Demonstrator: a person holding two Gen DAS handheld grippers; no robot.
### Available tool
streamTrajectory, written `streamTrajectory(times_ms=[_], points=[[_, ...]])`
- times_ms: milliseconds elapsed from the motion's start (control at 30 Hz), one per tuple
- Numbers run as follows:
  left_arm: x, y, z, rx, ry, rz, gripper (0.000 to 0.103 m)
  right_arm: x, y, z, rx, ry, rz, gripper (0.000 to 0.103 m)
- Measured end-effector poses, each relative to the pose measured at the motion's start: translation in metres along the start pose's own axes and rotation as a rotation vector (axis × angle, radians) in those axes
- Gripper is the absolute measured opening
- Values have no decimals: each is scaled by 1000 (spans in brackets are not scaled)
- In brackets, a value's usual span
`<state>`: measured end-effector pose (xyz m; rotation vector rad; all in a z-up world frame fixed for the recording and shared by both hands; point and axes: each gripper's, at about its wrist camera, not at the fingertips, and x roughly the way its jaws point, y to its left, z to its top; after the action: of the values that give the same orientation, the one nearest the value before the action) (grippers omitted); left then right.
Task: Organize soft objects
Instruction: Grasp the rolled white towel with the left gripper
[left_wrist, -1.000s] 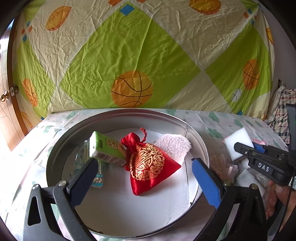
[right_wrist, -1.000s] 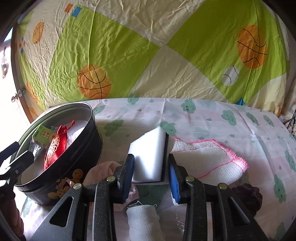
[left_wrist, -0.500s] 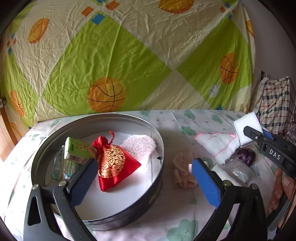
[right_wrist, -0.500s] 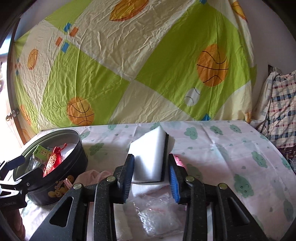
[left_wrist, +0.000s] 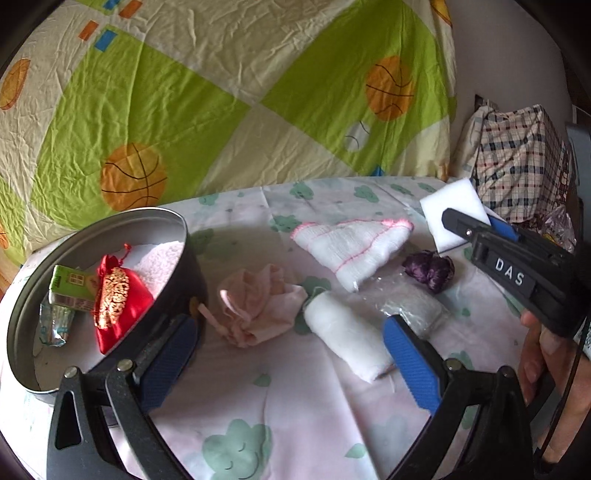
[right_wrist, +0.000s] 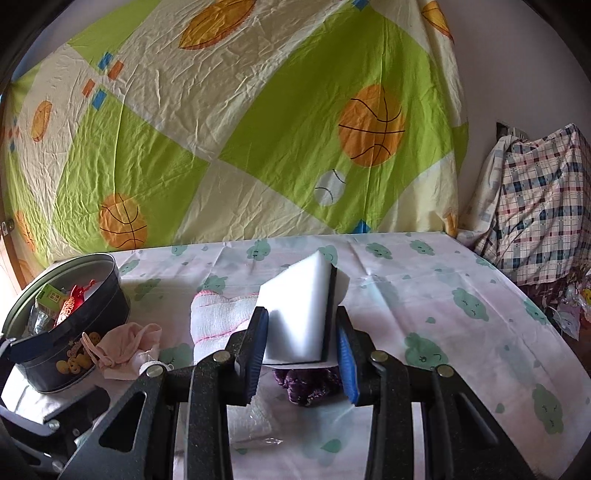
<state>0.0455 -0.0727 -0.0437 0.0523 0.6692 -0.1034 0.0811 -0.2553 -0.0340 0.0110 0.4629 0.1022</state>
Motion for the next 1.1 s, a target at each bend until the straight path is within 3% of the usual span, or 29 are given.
streamTrajectory(times_ms=[200,500,600,667,733,800,933,1100], points=[[23,-14,-5,-9,104,-39,91,-2,-13,-1,57,-4,9,38],[40,-26,-1,-13,164,-74,90,-6,-9,-1,40,-27,11,38],[49,-27,0,-14,198,-75,85,-7,-12,-1,53,-29,15,38],[52,-26,0,-22,206,-90,76,-7,-10,-1,49,-28,16,38],[52,-24,-2,-30,214,-126,52,-7,-10,-1,45,-30,16,38],[49,-25,-4,-21,207,-137,41,-8,-10,-1,48,-34,14,38],[43,-16,-6,-47,184,-174,33,-9,-11,-1,52,-43,13,38],[29,-4,-7,-57,122,-185,33,-12,-12,-2,54,-57,10,39]])
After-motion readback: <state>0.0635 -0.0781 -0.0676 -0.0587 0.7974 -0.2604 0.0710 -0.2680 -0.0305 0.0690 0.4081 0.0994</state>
